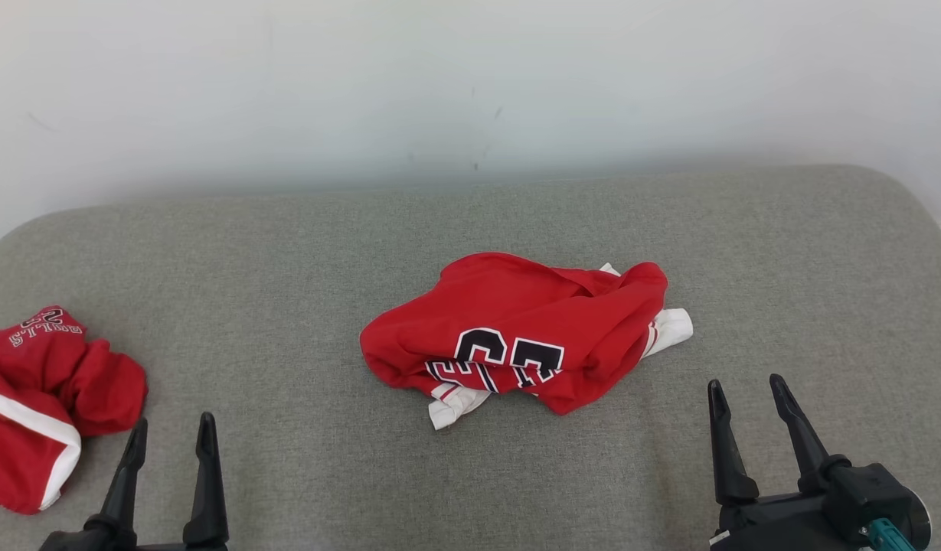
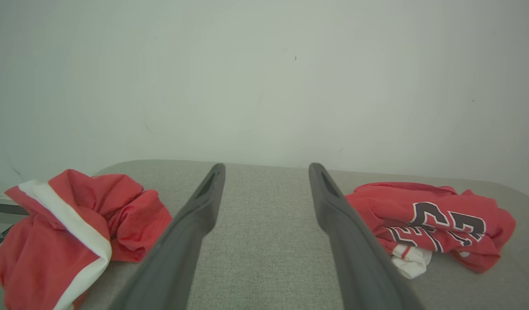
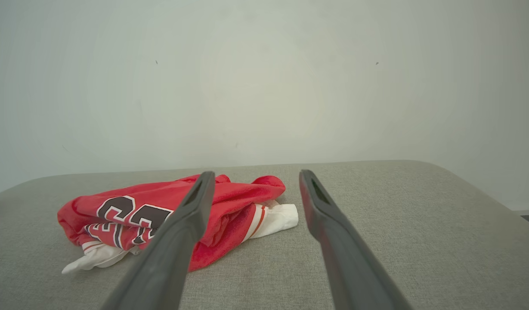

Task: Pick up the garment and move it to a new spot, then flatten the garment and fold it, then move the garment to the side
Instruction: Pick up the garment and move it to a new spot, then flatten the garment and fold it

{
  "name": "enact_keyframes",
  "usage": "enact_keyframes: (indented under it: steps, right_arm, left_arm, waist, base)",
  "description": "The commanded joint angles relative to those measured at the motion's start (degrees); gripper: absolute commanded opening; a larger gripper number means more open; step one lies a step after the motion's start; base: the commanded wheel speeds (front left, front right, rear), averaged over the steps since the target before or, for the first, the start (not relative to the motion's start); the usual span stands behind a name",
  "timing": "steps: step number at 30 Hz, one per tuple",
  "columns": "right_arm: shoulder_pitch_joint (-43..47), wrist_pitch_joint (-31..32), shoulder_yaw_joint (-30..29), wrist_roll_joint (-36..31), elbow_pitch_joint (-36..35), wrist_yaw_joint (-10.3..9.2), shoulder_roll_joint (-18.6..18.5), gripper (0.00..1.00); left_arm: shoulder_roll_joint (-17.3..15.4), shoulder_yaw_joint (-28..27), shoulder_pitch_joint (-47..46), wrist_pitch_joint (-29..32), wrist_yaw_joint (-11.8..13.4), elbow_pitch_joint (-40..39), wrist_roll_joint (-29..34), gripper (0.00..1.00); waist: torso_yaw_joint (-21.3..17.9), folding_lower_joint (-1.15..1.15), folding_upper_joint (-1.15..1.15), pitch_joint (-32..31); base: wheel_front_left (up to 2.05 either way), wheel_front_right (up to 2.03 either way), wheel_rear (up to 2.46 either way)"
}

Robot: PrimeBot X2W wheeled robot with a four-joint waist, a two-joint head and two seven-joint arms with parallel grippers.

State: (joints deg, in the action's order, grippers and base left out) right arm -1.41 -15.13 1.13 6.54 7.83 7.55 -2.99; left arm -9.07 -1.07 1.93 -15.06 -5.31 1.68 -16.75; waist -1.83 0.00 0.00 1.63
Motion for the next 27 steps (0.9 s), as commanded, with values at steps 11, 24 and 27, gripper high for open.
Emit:
enact_keyframes:
  steps: [11,24,27]
  right_arm:
    - [0.6,0.0,0.3,0.4,1.6,-0.13,0.1,1.0]
    - [0.7,0.0,0.3,0.6,2.2,-0.13,0.0,1.0]
    - [0.7,0.0,0.4,0.7,2.3,-0.13,0.0,1.0]
  left_arm:
    - [1.8,-0.8,1.4,-0.2,-1.6,0.6,1.7,1.0]
    - [2.0,-0.8,1.5,-0.2,-2.2,1.3,2.5,1.0]
    - [1.8,-0.9,1.4,-0.2,-2.2,1.5,2.5,1.0]
  waist:
    - [0.5,0.0,0.0,-0.8]
    - [0.7,0.0,0.0,-0.7]
    - [0.7,0.0,0.0,-0.7]
  base:
    - [0.0,0.0,0.0]
    - [0.0,0.0,0.0]
    - [0.0,0.0,0.0]
